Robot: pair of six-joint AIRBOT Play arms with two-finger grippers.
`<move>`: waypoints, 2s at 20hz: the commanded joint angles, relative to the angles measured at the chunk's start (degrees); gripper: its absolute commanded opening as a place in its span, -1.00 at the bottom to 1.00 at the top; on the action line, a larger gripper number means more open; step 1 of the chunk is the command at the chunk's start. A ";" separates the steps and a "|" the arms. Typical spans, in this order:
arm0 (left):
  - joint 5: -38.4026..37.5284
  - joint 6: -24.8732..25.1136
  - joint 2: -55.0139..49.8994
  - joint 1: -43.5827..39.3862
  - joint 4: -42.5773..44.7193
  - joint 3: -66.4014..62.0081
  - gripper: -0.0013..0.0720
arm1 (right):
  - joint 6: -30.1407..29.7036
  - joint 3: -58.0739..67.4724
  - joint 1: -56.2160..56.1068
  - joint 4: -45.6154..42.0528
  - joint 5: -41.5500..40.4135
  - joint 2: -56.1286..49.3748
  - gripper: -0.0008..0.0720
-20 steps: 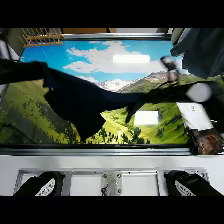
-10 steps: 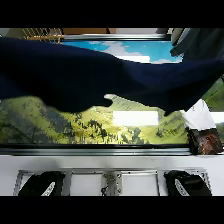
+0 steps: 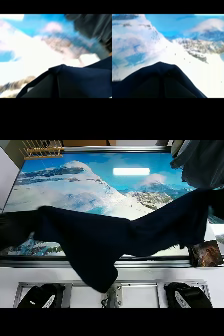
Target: Fold the clothes and pants, and hang the long-sleeved shirts on hangers.
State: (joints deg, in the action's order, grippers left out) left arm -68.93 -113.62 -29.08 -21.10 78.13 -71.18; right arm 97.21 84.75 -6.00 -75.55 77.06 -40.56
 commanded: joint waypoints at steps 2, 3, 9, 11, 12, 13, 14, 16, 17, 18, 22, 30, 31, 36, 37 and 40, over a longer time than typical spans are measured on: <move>-0.39 -2.32 -12.85 -0.11 12.15 8.59 -0.94 | -2.49 0.04 -0.63 3.96 2.23 -18.93 -0.96; 2.95 -1.95 -17.77 0.11 15.72 9.18 -0.94 | -4.13 0.07 -0.61 3.52 -0.11 -23.39 -0.96; 14.38 3.74 -51.45 8.55 17.66 -7.26 -0.94 | -8.11 0.17 -0.55 2.54 -25.20 -43.76 -0.95; 11.78 3.74 -60.33 10.95 16.04 -16.22 -0.94 | -8.09 0.17 -0.52 2.54 -31.71 -45.38 -0.92; 10.40 3.80 -63.30 12.15 13.66 -19.78 -0.85 | -8.07 0.17 -0.52 2.58 -34.75 -45.44 -0.92; 9.42 3.87 -65.57 13.55 10.29 -22.73 0.04 | -8.07 0.33 -0.44 2.73 -36.92 -45.27 -0.73; 8.81 3.93 -66.99 15.10 6.58 -24.94 0.78 | -8.07 0.61 -0.26 2.71 -38.49 -44.81 -0.08; 6.80 6.27 -67.67 18.45 -0.31 -27.56 0.78 | -8.11 0.92 0.59 2.54 -38.88 -42.71 0.70; 5.31 8.46 -66.97 20.02 -2.43 -27.71 0.77 | -8.11 0.92 1.38 2.51 -37.79 -40.94 0.69; 3.78 11.04 -65.70 21.35 -3.30 -26.77 0.77 | -8.11 0.90 2.19 2.51 -35.78 -39.04 0.62; 3.50 15.26 -56.37 24.04 -2.78 -9.35 0.77 | -10.38 -2.78 3.23 2.78 -24.98 -29.27 0.62; 18.10 19.26 -50.16 24.02 -19.08 24.79 0.70 | -10.45 -18.49 1.14 7.34 -22.10 -14.64 0.62; 19.06 21.16 -51.25 23.93 -22.62 25.22 0.70 | -10.45 -18.95 1.14 8.28 -22.01 -14.45 0.62; 20.46 25.66 -55.36 23.82 -30.53 25.24 0.70 | -10.47 -19.12 1.14 10.25 -21.62 -14.47 0.62; 20.37 25.83 -55.74 23.80 -30.53 25.24 0.70 | -10.47 -19.12 1.14 10.25 -21.62 -14.47 0.62; 21.97 25.81 -55.82 22.62 -30.60 25.24 0.70 | -10.45 -19.12 1.16 10.25 -21.64 -14.49 0.62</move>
State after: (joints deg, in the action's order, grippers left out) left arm -48.93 -88.84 -84.20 2.33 48.69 -46.33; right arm 86.74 65.78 -4.80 -65.82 55.33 -55.16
